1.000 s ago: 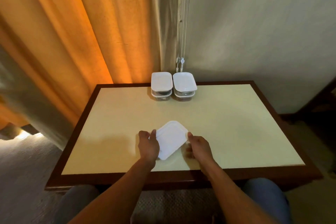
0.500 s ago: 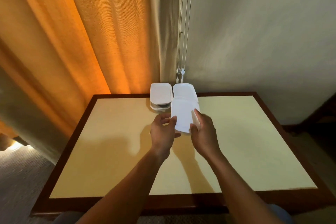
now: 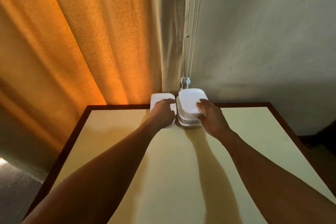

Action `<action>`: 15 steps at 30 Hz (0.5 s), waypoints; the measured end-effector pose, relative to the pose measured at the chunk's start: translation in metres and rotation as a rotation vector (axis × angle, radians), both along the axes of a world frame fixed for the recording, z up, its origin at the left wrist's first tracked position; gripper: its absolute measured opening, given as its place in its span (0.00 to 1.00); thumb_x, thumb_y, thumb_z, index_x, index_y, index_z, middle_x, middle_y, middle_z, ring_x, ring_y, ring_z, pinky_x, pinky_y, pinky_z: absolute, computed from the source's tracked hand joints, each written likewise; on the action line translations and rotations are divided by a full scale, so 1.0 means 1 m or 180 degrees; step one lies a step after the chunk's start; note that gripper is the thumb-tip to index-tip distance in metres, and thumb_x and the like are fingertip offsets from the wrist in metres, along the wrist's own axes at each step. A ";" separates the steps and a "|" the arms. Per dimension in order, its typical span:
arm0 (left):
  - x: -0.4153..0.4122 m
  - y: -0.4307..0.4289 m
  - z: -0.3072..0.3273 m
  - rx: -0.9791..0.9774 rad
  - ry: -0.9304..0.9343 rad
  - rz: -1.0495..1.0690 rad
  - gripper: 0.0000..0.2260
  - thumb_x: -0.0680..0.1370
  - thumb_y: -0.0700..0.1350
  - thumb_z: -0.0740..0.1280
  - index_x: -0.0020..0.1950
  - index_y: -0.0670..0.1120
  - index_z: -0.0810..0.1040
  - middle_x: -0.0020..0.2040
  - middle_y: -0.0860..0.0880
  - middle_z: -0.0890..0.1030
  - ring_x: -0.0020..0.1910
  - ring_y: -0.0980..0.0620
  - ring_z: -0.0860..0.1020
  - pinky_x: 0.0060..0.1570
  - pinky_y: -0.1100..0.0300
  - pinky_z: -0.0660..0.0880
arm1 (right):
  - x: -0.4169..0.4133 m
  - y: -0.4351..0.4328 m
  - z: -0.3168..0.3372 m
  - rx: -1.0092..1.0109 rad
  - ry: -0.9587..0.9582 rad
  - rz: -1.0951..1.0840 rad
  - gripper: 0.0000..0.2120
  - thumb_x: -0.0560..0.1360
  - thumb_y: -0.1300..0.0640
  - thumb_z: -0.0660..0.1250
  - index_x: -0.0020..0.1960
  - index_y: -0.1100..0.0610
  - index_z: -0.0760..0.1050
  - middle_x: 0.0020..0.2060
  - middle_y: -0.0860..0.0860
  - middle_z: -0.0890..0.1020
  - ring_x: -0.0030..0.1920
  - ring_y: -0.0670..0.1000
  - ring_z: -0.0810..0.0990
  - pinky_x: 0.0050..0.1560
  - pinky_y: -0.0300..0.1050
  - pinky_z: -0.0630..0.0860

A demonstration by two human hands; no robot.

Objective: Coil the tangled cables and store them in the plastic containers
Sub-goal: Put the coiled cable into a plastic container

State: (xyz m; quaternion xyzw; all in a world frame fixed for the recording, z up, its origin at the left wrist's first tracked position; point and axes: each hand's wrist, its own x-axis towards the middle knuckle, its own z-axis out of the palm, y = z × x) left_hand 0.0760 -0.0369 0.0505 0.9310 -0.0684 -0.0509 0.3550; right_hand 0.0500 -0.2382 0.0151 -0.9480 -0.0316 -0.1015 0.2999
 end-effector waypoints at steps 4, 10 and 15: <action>0.012 0.028 -0.029 0.0968 -0.0139 -0.0328 0.26 0.80 0.46 0.72 0.78 0.48 0.70 0.76 0.46 0.72 0.72 0.43 0.73 0.72 0.45 0.70 | 0.009 -0.005 -0.022 -0.0165 -0.0190 0.0112 0.22 0.75 0.72 0.67 0.69 0.63 0.77 0.72 0.60 0.74 0.72 0.60 0.73 0.73 0.46 0.63; 0.011 0.052 -0.054 0.1169 -0.0509 -0.0486 0.24 0.83 0.36 0.65 0.78 0.49 0.70 0.79 0.50 0.68 0.77 0.45 0.68 0.75 0.46 0.66 | 0.012 -0.001 -0.027 -0.0141 -0.0213 0.0068 0.24 0.76 0.71 0.65 0.71 0.61 0.75 0.74 0.57 0.72 0.74 0.57 0.71 0.76 0.49 0.65; 0.013 0.053 -0.057 0.1282 -0.0608 -0.0659 0.25 0.82 0.35 0.64 0.78 0.48 0.69 0.79 0.52 0.67 0.78 0.47 0.67 0.75 0.49 0.64 | 0.011 0.001 -0.028 -0.0048 -0.0202 0.0037 0.23 0.77 0.70 0.65 0.71 0.60 0.75 0.75 0.56 0.71 0.74 0.57 0.71 0.75 0.49 0.65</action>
